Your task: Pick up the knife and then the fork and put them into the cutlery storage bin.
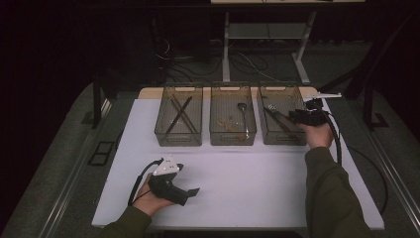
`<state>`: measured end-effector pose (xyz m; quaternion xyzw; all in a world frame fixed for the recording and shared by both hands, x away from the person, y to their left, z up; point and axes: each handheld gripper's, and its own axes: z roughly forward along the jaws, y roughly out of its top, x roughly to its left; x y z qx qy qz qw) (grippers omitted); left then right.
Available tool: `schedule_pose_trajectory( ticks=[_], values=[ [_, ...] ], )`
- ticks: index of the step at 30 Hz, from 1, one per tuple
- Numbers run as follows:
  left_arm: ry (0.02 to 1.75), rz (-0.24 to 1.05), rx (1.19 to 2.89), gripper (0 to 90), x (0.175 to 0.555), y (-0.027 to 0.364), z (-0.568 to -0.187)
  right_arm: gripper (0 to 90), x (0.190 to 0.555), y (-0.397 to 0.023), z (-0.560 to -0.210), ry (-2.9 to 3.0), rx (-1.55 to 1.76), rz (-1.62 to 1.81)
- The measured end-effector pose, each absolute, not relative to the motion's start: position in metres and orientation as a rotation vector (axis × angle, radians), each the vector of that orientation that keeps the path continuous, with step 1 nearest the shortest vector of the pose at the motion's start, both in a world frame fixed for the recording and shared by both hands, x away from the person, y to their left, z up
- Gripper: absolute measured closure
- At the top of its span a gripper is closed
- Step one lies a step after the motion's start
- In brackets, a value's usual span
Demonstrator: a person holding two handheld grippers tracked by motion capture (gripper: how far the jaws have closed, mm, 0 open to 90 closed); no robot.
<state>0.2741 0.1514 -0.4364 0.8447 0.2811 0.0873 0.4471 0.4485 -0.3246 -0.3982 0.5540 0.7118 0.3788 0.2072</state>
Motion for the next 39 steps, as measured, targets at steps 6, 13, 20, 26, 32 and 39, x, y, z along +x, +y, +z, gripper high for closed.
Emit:
schedule_pose_trajectory(
  ticks=[6,13,20,26,32,39],
  values=[
    [0.692,0.211,2.098,0.0,0.274,0.15,-0.437,41.4,0.443,-0.331,-0.395,1.989,1.542,1.078],
    [0.684,0.207,2.108,0.0,0.274,0.149,-0.438,29.5,0.429,-0.332,-0.391,2.057,1.496,1.124],
    [0.681,0.206,2.114,0.0,0.274,0.149,-0.438,22.5,0.408,-0.327,-0.383,2.112,1.389,1.214],
    [0.676,0.206,2.122,0.0,0.274,0.149,-0.439,17.0,0.385,-0.321,-0.38,2.156,1.301,1.292],
    [0.669,0.205,2.126,0.0,0.274,0.149,-0.439,17.0,0.364,-0.312,-0.377,2.184,1.237,1.351],
    [0.667,0.199,2.128,0.0,0.275,0.149,-0.44,16.9,0.34,-0.304,-0.382,2.167,1.173,1.378]
  ],
)
